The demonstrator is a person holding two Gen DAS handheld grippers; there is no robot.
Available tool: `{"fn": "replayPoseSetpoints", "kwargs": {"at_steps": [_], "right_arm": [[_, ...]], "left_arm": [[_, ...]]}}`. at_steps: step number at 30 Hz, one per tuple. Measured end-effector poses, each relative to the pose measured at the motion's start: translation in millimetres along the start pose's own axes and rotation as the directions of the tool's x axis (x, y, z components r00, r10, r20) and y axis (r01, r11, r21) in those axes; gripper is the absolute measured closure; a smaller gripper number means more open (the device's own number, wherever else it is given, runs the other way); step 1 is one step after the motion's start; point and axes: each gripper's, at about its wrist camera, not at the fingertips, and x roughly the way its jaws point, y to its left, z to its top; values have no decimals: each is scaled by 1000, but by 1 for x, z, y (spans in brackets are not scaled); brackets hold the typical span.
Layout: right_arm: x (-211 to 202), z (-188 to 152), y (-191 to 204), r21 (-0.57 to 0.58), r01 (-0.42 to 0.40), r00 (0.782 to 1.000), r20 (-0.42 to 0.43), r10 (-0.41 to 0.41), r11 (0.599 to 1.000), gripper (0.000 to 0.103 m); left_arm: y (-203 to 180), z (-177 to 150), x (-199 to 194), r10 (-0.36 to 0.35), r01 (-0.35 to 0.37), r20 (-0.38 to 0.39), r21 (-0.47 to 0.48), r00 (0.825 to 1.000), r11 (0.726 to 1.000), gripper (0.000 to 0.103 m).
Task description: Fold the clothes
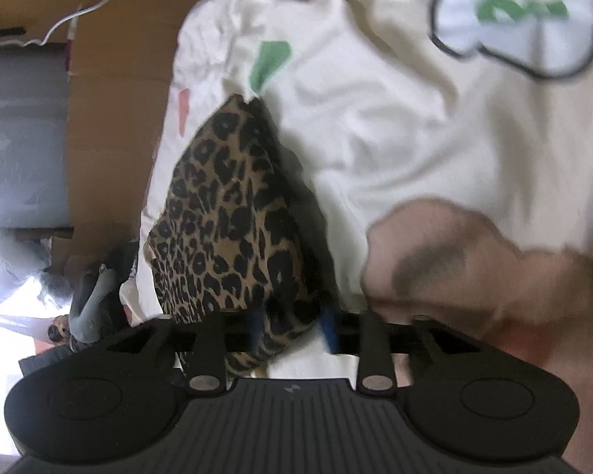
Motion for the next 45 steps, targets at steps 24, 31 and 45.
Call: {"fn": "replayPoseSetpoints", "kwargs": {"at_steps": [24, 31, 45], "right_arm": [[3, -3, 13, -44, -12, 999, 38, 13, 999, 91], [-6, 14, 17, -73, -7, 998, 64, 12, 997, 91], [-15, 57, 30, -150, 40, 988, 153, -17, 988, 91]], "left_arm": [[-3, -4, 15, -31, 37, -100, 59, 995, 998, 79], [-14, -15, 23, -13, 13, -121, 0, 993, 1000, 79], [-42, -46, 42, -59, 33, -147, -174, 987, 984, 81]]}}
